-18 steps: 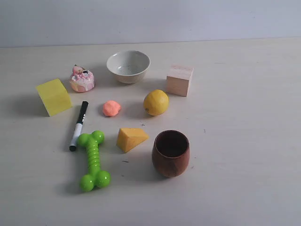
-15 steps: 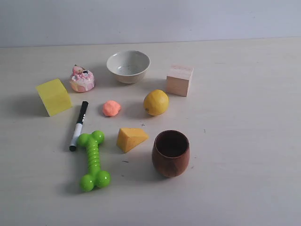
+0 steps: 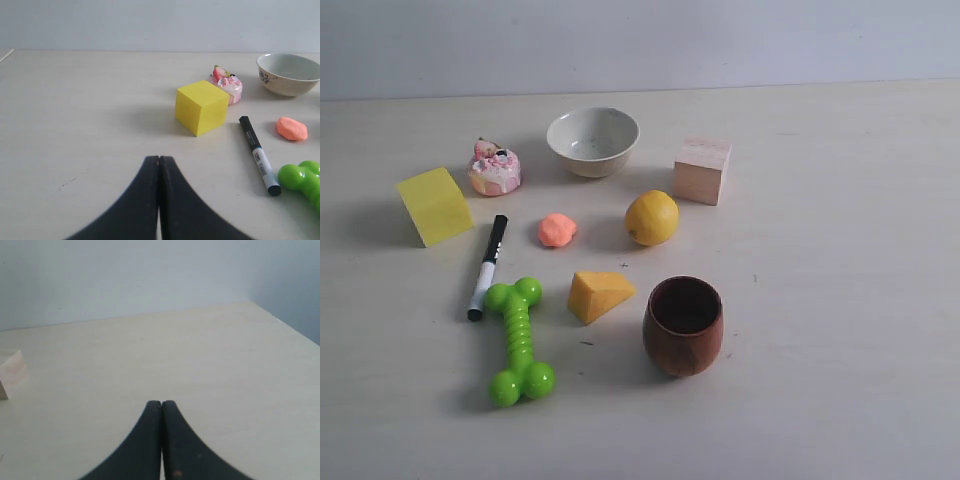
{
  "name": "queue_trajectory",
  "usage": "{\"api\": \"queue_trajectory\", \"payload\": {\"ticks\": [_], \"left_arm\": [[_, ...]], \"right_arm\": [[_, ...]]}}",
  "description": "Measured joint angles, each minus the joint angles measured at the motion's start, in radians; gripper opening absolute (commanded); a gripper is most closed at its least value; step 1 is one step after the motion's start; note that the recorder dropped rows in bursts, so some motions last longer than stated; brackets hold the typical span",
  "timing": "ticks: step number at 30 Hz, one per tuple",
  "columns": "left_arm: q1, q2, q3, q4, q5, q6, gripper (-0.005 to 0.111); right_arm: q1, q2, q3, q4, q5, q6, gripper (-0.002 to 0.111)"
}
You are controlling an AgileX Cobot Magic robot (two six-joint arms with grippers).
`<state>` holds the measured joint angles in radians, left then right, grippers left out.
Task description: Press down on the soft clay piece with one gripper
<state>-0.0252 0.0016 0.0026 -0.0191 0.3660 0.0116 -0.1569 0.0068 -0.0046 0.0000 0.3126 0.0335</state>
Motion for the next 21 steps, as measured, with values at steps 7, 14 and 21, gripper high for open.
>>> {"api": "queue_trajectory", "payload": {"ticks": [7, 14, 21], "left_arm": [[0.0, 0.0, 0.0, 0.0, 0.0, 0.0, 0.0], [0.0, 0.0, 0.0, 0.0, 0.0, 0.0, 0.0], [0.0, 0.0, 0.0, 0.0, 0.0, 0.0, 0.0]], "right_arm": [[0.0, 0.0, 0.0, -0.038, -0.352, 0.0, 0.0], [0.0, -0.001, 0.0, -0.092, -0.565, -0.07, 0.0], [0.0, -0.001, 0.0, -0.098, -0.752, 0.168, 0.0]]}}
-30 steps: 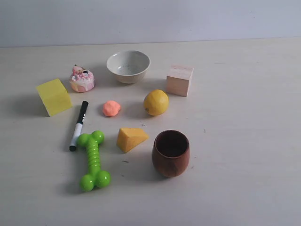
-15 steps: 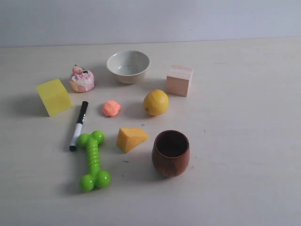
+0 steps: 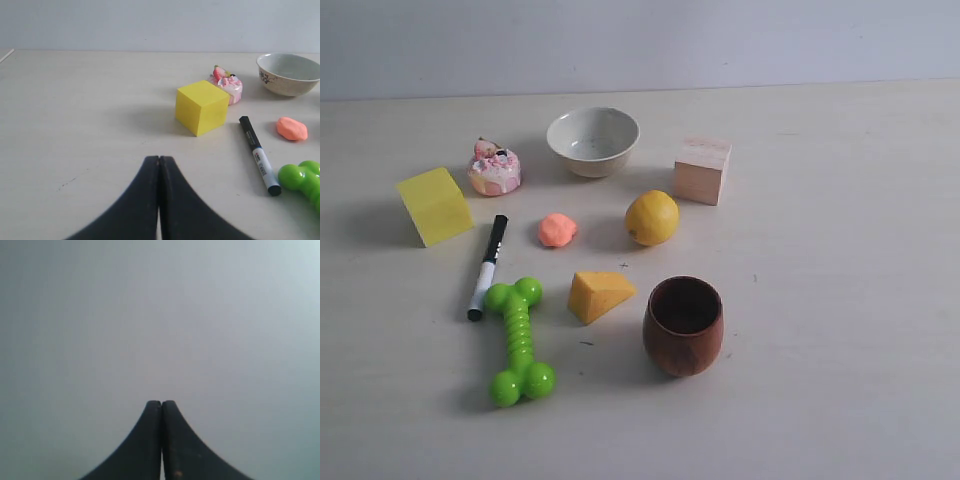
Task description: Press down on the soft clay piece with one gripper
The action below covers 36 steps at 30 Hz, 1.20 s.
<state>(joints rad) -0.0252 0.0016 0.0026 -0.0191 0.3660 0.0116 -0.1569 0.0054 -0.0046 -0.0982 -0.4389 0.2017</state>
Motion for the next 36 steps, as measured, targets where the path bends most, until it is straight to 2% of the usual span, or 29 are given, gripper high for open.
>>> {"api": "queue_trajectory", "payload": {"ticks": [3, 5, 8, 11, 18, 22, 26, 28, 32, 36], "left_arm": [[0.0, 0.0, 0.0, 0.0, 0.0, 0.0, 0.0], [0.0, 0.0, 0.0, 0.0, 0.0, 0.0, 0.0], [0.0, 0.0, 0.0, 0.0, 0.0, 0.0, 0.0], [0.0, 0.0, 0.0, 0.0, 0.0, 0.0, 0.0], [0.0, 0.0, 0.0, 0.0, 0.0, 0.0, 0.0], [0.0, 0.0, 0.0, 0.0, 0.0, 0.0, 0.0], [0.0, 0.0, 0.0, 0.0, 0.0, 0.0, 0.0], [0.0, 0.0, 0.0, 0.0, 0.0, 0.0, 0.0], [0.0, 0.0, 0.0, 0.0, 0.0, 0.0, 0.0], [0.0, 0.0, 0.0, 0.0, 0.0, 0.0, 0.0]], "right_arm": [[0.0, -0.001, 0.0, 0.0, -0.192, 0.151, 0.0], [0.0, -0.001, -0.008, -0.003, -0.253, 0.225, 0.0], [0.0, -0.002, -0.092, -0.072, -0.143, 0.316, 0.0], [0.0, 0.007, -0.207, -0.243, 0.021, 0.401, 0.0], [0.0, 0.185, -0.486, -0.563, 0.164, 0.638, 0.0], [0.0, 0.34, -0.671, -0.97, 0.157, 0.925, 0.0], [0.0, 0.51, -0.878, -1.431, 0.051, 1.325, 0.0], [0.0, 0.602, -0.96, -1.539, -0.038, 1.494, 0.0], [0.0, 0.792, -1.088, -1.618, -0.242, 1.632, 0.0], [0.0, 0.935, -1.171, -1.632, -0.345, 1.734, 0.0]]}}
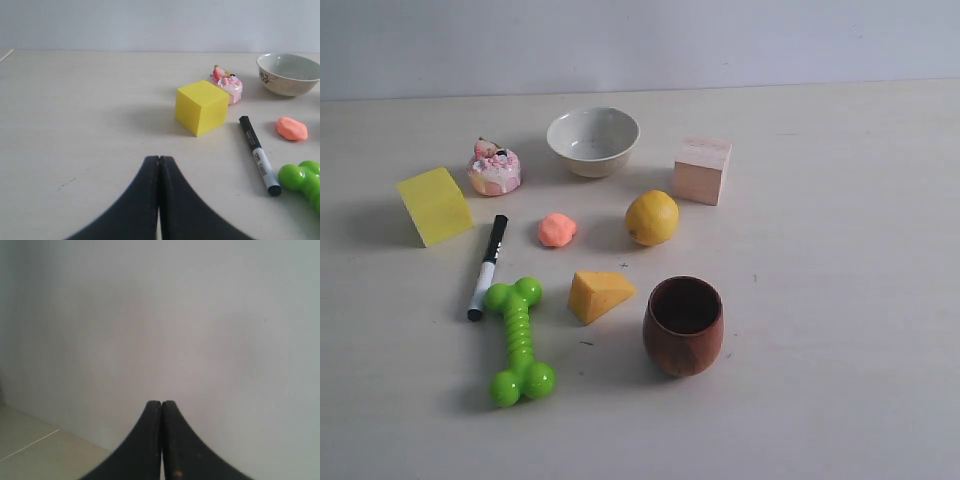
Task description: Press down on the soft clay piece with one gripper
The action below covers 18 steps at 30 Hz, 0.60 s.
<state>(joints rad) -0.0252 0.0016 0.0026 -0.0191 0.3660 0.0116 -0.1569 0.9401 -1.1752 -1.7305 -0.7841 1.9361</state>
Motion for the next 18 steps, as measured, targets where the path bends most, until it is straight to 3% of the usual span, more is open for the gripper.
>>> {"api": "queue_trajectory", "payload": {"ticks": [7, 18], "left_arm": [[0.0, 0.0, 0.0, 0.0, 0.0, 0.0, 0.0], [0.0, 0.0, 0.0, 0.0, 0.0, 0.0, 0.0]], "right_arm": [[0.0, 0.23, -0.03, -0.014, -0.21, 0.071, 0.0], [0.0, 0.26, -0.032, 0.041, -0.168, 0.06, 0.0]]}}
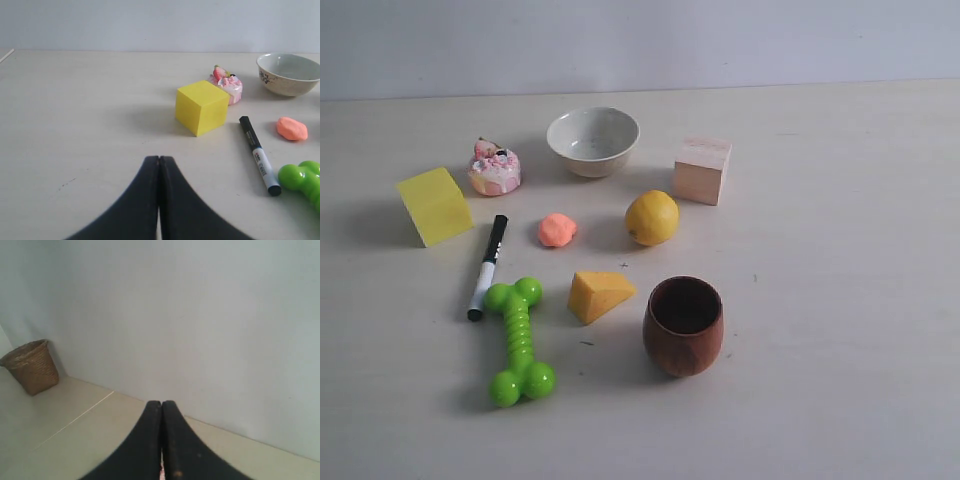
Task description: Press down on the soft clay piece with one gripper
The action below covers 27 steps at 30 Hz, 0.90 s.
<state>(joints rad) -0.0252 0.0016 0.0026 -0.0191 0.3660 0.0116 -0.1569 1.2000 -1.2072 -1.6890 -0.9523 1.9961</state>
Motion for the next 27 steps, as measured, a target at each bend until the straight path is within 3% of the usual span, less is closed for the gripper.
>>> {"api": "queue_trajectory", "payload": {"ticks": [3, 5, 10, 15, 27], "left_arm": [[0.0, 0.0, 0.0, 0.0, 0.0, 0.0, 0.0], [0.0, 0.0, 0.0, 0.0, 0.0, 0.0, 0.0], [0.0, 0.0, 0.0, 0.0, 0.0, 0.0, 0.0], [0.0, 0.0, 0.0, 0.0, 0.0, 0.0, 0.0], [0.0, 0.0, 0.0, 0.0, 0.0, 0.0, 0.0]], "right_arm": [[0.0, 0.0, -0.001, -0.024, 0.091, 0.048, 0.0], [-0.001, 0.0, -0.001, -0.053, 0.261, 0.114, 0.0], [0.011, 0.0, -0.001, -0.055, 0.32, 0.128, 0.0], [0.113, 0.001, 0.056, -0.055, 0.419, 0.117, 0.0], [0.16, 0.009, 0.131, -0.057, 0.38, 0.095, 0.0]]}}
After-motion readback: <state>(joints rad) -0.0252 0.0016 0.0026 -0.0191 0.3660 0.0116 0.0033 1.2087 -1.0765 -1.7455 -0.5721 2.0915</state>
